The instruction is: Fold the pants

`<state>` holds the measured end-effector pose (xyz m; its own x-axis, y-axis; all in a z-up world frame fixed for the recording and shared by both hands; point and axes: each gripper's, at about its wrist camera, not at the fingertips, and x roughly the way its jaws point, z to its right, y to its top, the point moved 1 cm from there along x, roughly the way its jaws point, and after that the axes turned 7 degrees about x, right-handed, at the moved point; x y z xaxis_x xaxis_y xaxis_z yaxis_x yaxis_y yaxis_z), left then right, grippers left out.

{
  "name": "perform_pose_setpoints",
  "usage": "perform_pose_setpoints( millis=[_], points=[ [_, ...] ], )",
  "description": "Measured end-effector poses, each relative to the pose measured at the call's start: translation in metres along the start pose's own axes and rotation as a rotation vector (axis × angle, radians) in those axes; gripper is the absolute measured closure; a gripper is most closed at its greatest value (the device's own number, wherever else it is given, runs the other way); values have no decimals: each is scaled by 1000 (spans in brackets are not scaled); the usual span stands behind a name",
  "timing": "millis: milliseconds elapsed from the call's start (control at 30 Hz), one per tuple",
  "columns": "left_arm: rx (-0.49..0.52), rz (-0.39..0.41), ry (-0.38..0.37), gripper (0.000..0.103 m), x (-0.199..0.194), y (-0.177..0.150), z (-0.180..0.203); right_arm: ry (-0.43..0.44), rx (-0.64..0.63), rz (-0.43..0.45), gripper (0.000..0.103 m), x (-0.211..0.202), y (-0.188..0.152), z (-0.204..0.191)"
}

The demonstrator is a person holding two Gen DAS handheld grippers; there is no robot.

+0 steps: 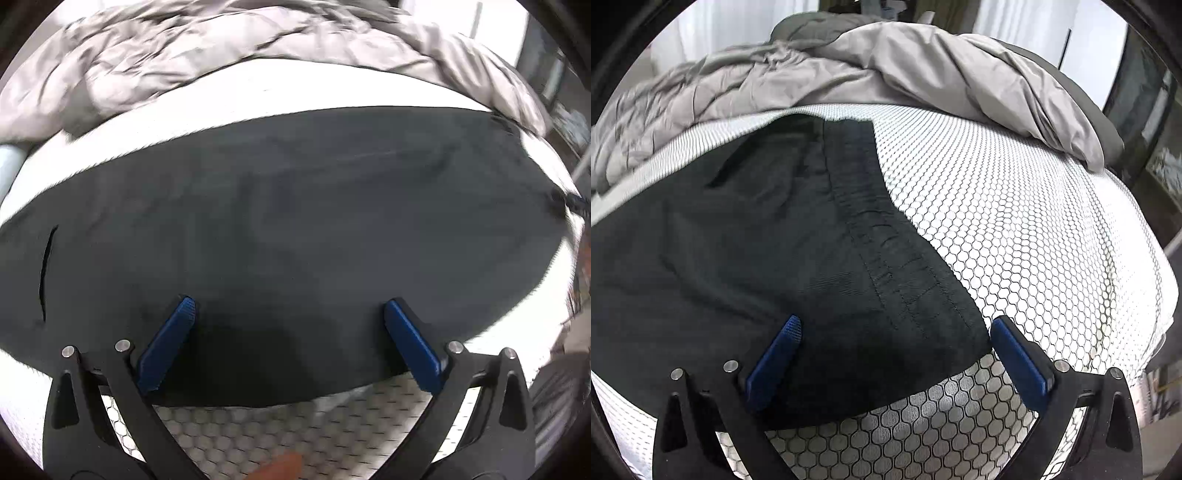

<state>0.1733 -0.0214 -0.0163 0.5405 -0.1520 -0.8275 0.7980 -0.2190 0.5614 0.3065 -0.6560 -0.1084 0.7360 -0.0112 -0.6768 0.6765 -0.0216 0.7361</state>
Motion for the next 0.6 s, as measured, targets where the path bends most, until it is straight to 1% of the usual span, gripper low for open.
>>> perform_pose_setpoints(
  millis=[33,67,100,133,167,233,267,300,333,367,400,433,467,500,533,567,600],
  points=[
    [8,15,-16,1,-3,5,5,4,-3,33,0,-11,3,-6],
    [11,30,-36,1,-6,9,12,27,-6,73,0,-24,6,-14],
    [19,44,-71,1,-7,16,22,46,-4,96,0,-31,8,-20],
    [29,47,-96,1,-5,22,31,92,6,130,0,-43,12,-32],
    [41,45,-116,1,-2,28,41,136,13,139,0,-48,15,-45],
    [78,31,-146,1,10,38,68,207,-6,109,0,-53,11,-66],
    [101,15,-165,1,17,41,81,241,-51,69,0,-46,10,-88],
    [123,3,-176,1,21,41,93,250,-98,35,0,-39,8,-105],
    [161,-7,-177,1,26,40,106,242,-162,-3,0,-31,2,-132],
    [190,-9,-160,1,28,39,115,252,-216,-30,0,-29,-5,-153],
    [232,-8,-130,1,28,34,125,271,-249,-40,0,-28,-13,-163],
    [258,-10,-117,1,28,32,128,305,-297,-48,0,-31,-22,-178],
    [265,-18,-120,1,28,31,126,345,-368,-53,0,-36,-36,-194],
    [255,-33,-129,1,28,29,119,356,-409,-56,0,-39,-47,-199],
    [239,-41,-129,1,28,26,113,342,-470,-55,0,-40,-58,-204],
    [218,-46,-126,1,25,22,102,302,-519,-44,0,-42,-70,-205],
    [204,-50,-122,1,23,19,91,290,-522,-32,0,-44,-76,-198]
  ],
)
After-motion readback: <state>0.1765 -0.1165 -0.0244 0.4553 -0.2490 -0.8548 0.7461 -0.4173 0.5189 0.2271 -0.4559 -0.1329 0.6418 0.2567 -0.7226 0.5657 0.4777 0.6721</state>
